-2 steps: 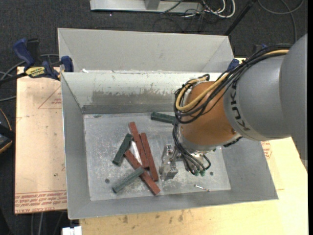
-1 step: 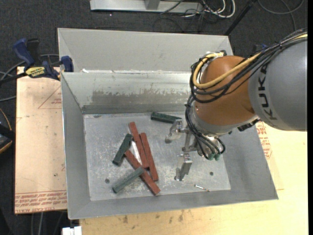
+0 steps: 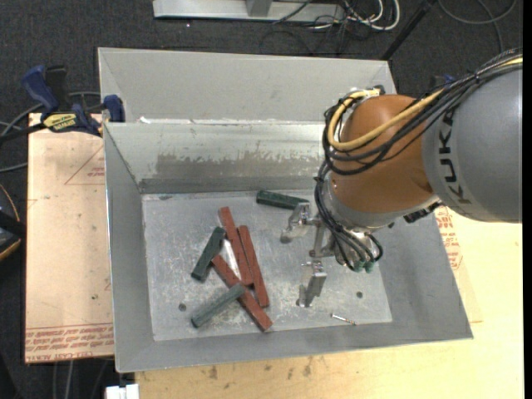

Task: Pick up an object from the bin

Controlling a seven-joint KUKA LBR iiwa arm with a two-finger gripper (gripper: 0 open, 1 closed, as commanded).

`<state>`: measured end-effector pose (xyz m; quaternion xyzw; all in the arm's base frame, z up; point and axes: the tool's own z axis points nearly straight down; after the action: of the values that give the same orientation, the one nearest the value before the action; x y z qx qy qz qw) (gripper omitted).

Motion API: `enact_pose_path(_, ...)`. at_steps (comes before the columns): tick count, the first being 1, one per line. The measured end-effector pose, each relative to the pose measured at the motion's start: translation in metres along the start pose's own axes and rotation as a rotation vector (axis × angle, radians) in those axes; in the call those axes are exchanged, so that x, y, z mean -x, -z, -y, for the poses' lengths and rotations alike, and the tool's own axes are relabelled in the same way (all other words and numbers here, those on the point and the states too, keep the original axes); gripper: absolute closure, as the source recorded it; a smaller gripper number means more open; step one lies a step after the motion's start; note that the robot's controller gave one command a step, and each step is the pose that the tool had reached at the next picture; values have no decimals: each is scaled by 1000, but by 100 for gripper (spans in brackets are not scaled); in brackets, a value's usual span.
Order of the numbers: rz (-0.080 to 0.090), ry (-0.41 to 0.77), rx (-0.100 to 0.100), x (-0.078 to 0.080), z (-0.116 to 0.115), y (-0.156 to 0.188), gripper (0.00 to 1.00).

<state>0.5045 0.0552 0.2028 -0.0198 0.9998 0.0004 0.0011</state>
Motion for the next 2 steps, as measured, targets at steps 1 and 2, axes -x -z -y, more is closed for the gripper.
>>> enact_pose_path(1,5,56,0,7,-18,-39,0)
enact_pose_path(2,-3,205,1,-9,-26,-75,0)
